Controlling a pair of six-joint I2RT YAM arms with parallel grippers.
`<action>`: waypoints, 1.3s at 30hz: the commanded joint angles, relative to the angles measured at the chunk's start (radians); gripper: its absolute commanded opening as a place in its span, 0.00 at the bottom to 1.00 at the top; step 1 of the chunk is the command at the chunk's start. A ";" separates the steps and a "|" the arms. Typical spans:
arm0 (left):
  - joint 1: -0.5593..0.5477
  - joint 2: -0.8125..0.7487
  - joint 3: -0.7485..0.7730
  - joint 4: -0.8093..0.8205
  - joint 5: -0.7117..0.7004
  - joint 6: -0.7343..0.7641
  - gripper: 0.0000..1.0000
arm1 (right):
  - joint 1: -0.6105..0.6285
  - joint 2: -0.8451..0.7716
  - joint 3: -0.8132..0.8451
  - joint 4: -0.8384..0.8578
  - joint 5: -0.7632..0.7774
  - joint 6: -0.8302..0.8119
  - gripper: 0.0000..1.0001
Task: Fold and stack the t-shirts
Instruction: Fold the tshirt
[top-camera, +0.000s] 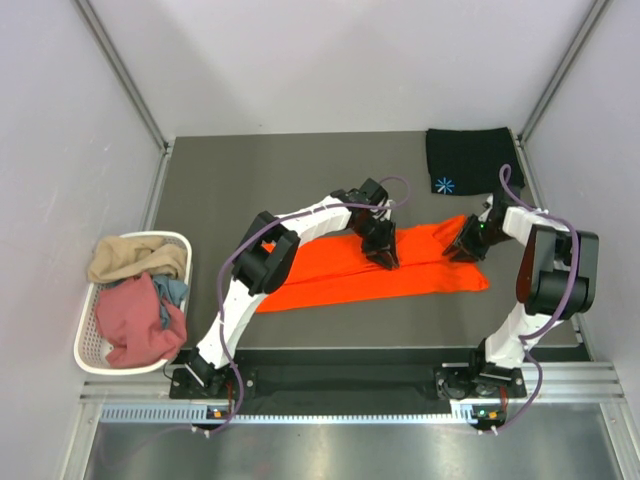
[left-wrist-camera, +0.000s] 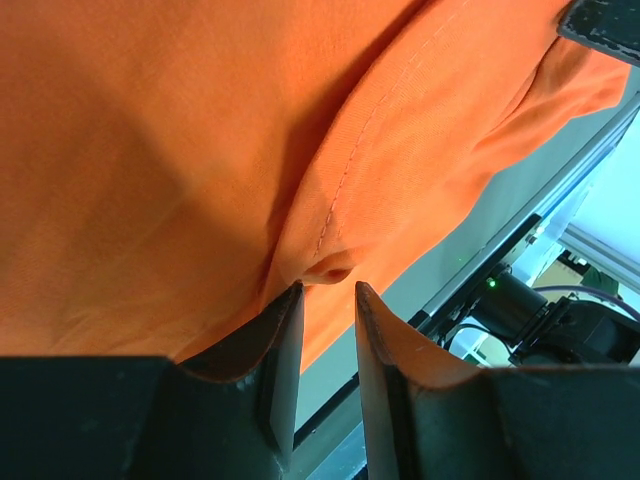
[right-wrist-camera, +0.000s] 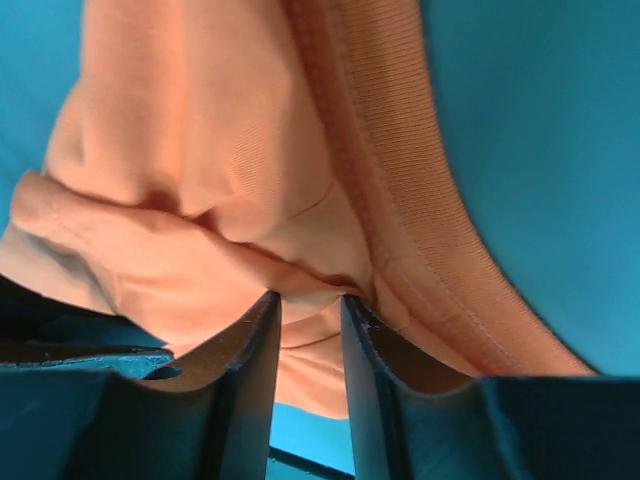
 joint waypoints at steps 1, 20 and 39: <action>0.007 0.017 0.034 -0.019 0.023 0.020 0.32 | -0.013 0.003 0.039 0.019 0.045 0.009 0.29; 0.014 0.055 0.066 -0.067 0.031 0.039 0.32 | -0.016 -0.063 0.103 -0.090 0.181 -0.006 0.00; 0.016 -0.350 -0.054 -0.220 -0.152 0.226 0.46 | -0.011 -0.101 0.177 -0.164 0.201 -0.106 0.55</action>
